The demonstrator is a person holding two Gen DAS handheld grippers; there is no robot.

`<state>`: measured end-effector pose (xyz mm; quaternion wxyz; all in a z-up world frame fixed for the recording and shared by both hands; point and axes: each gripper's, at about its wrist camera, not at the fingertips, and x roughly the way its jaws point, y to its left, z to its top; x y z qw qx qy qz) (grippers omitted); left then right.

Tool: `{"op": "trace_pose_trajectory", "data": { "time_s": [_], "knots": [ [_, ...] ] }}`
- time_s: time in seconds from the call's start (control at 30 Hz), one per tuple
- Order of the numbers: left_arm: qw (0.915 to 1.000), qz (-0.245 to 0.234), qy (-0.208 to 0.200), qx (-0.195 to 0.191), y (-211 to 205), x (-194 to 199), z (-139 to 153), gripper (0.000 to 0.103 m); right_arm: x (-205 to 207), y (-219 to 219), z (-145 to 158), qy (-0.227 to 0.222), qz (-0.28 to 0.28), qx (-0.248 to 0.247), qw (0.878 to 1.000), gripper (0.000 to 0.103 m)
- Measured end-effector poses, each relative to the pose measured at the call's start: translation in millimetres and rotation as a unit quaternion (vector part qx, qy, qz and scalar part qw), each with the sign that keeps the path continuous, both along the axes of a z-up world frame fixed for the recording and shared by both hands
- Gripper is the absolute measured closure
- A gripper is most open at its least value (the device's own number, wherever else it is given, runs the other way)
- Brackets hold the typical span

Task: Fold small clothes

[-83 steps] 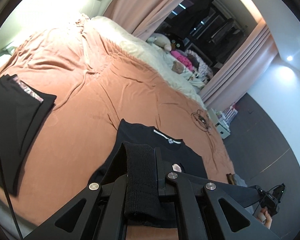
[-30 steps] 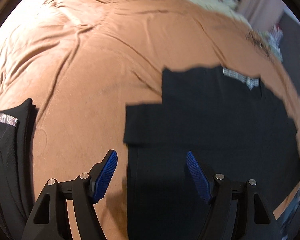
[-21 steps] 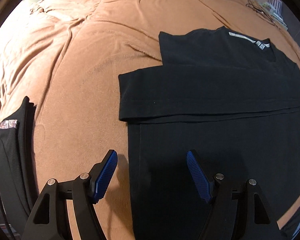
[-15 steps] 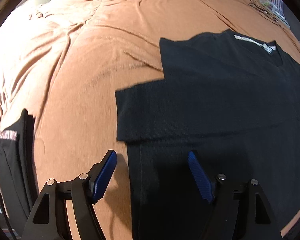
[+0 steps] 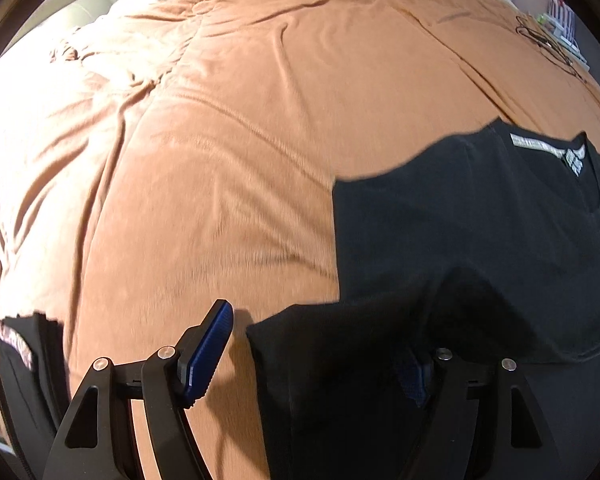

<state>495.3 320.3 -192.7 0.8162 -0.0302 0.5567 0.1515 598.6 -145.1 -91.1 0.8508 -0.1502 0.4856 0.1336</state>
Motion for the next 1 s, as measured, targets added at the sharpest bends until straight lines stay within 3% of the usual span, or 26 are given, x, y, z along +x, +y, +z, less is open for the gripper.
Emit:
{"op": "trace_pose_trajectory", "data": {
  "time_s": [0.13,0.2,0.33,0.47,0.57,0.73,0.83,0.9,1.0],
  "knots": [
    [0.9992,0.022,-0.015,0.028,12.8,16.6,5.3,0.027,18.6,6.4,-2.4,-0.008,-0.013,-0.002,1.000,0.020],
    [0.9985,0.042,-0.013,0.032,24.3,25.0,2.3,0.032,26.6,7.7,-1.7,-0.020,-0.030,-0.003,0.999,0.020],
    [0.9974,0.060,-0.039,0.002,42.2,24.0,11.4,0.040,33.0,-3.3,10.4,-0.042,-0.064,0.017,0.997,0.020],
    [0.9954,0.061,-0.068,-0.029,53.4,10.7,25.9,0.042,22.1,-26.7,25.9,-0.045,-0.048,0.081,0.995,0.020],
    [0.9927,0.061,-0.082,-0.064,49.7,4.8,33.2,0.042,13.1,-50.8,28.8,-0.032,-0.041,0.124,0.991,0.026],
    [0.9924,0.048,-0.081,-0.079,42.8,6.2,28.2,0.043,11.4,-78.2,12.6,0.012,-0.030,0.164,0.986,0.036],
    [0.9930,0.042,-0.073,-0.083,41.7,12.3,16.6,0.054,20.7,-90.6,4.5,0.031,-0.037,0.185,0.982,0.039],
    [0.9938,0.034,-0.066,-0.083,36.6,13.7,9.7,0.072,29.6,-94.9,-1.8,0.047,-0.039,0.205,0.977,0.049],
    [0.9945,0.021,-0.060,-0.084,28.7,14.7,4.9,0.085,44.0,-89.4,-6.4,0.058,-0.030,0.215,0.975,0.050]
  ]
}}
